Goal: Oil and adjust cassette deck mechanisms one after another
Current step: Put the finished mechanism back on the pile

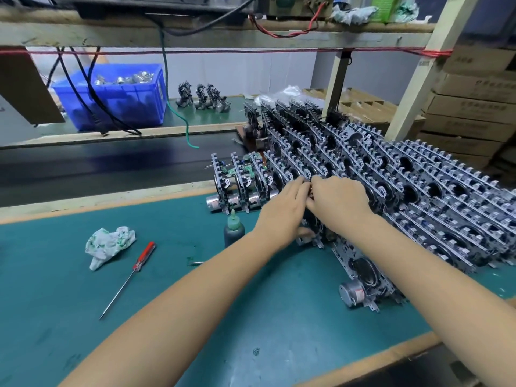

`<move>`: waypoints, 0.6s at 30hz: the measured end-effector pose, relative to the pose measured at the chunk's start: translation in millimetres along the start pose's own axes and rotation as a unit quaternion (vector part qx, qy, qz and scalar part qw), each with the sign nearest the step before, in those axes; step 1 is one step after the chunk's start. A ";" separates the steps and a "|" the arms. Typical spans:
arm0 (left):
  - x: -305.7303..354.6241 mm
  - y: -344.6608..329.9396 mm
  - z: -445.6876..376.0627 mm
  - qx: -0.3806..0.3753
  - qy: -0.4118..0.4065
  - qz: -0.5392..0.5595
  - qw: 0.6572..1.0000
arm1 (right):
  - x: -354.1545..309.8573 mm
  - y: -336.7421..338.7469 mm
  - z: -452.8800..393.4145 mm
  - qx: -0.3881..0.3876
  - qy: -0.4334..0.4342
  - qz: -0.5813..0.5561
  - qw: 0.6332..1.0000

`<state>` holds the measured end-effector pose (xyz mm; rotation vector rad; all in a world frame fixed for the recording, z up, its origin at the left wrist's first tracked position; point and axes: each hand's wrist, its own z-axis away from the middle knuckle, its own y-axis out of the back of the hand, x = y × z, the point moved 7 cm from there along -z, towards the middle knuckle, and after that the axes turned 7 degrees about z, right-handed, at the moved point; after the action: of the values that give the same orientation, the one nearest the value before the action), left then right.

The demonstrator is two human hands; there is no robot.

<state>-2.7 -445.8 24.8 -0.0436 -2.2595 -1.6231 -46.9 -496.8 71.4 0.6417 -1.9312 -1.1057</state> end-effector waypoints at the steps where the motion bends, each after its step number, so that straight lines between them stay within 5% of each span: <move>1: 0.9 1.5 -1.0 -0.003 0.004 -0.020 1.000 | -0.7 2.3 0.5 -0.005 -0.003 0.011 1.000; 8: 13.3 67.1 22.2 0.063 0.011 -0.009 0.998 | -14.2 51.2 14.4 0.026 -0.006 -0.053 0.998; 18: -49.4 120.4 196.6 0.085 0.140 -0.022 0.986 | -167.6 107.9 65.3 0.031 0.223 -0.197 0.954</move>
<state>18.5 -214.4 65.1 0.2620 -2.1805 -1.3547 -13.3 -290.0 80.6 1.2379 -1.4858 -1.0244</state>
